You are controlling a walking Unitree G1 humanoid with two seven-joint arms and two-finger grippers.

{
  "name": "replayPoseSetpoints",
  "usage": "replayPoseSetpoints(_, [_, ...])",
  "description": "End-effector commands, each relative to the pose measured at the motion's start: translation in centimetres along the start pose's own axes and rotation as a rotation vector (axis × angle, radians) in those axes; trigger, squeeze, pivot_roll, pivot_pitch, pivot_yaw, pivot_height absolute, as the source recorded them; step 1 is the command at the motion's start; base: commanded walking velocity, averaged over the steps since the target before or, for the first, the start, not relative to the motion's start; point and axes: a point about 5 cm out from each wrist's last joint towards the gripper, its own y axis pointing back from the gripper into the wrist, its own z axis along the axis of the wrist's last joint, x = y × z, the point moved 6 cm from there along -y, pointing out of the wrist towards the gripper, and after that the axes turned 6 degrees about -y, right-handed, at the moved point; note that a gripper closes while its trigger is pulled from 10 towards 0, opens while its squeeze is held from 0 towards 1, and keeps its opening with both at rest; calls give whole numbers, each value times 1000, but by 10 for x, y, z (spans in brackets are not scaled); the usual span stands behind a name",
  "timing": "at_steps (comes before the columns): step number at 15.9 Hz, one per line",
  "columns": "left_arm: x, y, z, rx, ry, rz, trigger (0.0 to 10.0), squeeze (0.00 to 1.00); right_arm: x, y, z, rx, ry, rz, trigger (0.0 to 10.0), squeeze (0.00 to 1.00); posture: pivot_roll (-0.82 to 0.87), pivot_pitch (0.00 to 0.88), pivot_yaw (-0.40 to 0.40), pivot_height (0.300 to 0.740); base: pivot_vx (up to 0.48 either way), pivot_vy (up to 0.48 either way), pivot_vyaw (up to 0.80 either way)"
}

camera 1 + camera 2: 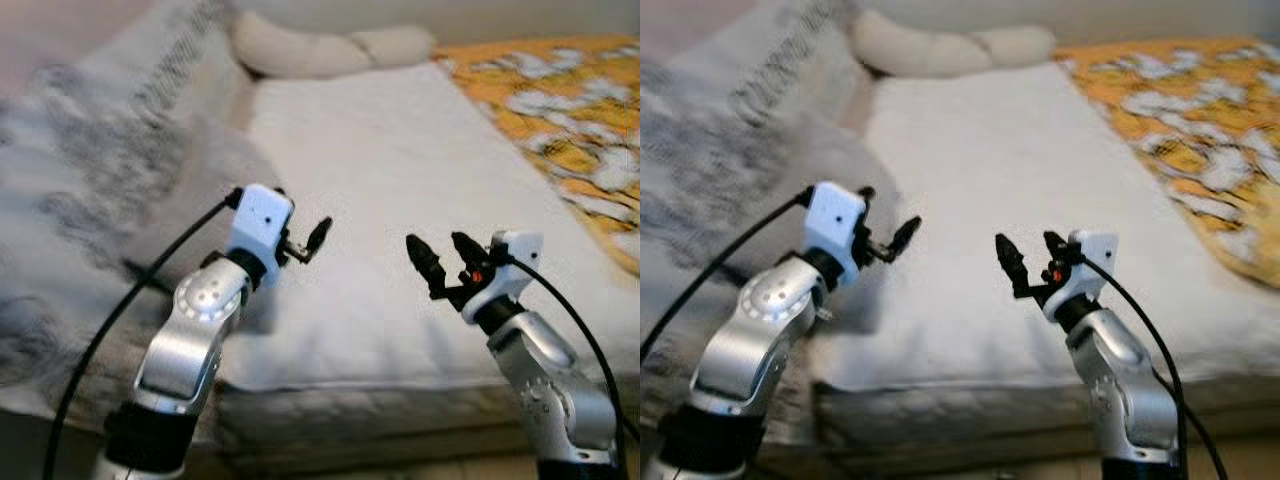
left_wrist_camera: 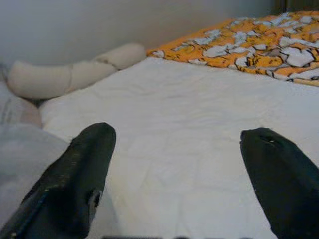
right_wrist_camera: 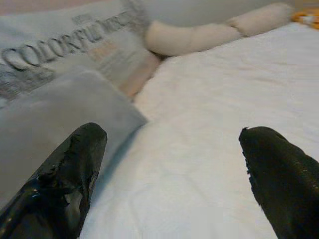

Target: Clean up the room

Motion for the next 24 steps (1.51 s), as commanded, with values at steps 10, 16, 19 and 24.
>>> replayPoseSetpoints(10, [48,73,-86,272,97,357,10000,1000,-31,5,-11,58,244,-271,10000,0,-8,0,3,740,0,-418,43])
replayPoseSetpoints(16, [42,80,-92,327,140,352,10000,1000,-31,4,-14,50,172,-254,10000,0,17,0,6,740,0,-426,760])
replayPoseSetpoints(19, [41,78,-90,331,162,350,10000,1000,-31,3,-14,46,168,-252,10000,0,22,0,10,740,0,-430,752])
replayPoseSetpoints(24, [46,78,-94,349,144,350,10000,1000,-27,-2,-15,57,193,-239,10000,0,13,0,13,740,0,-428,547])
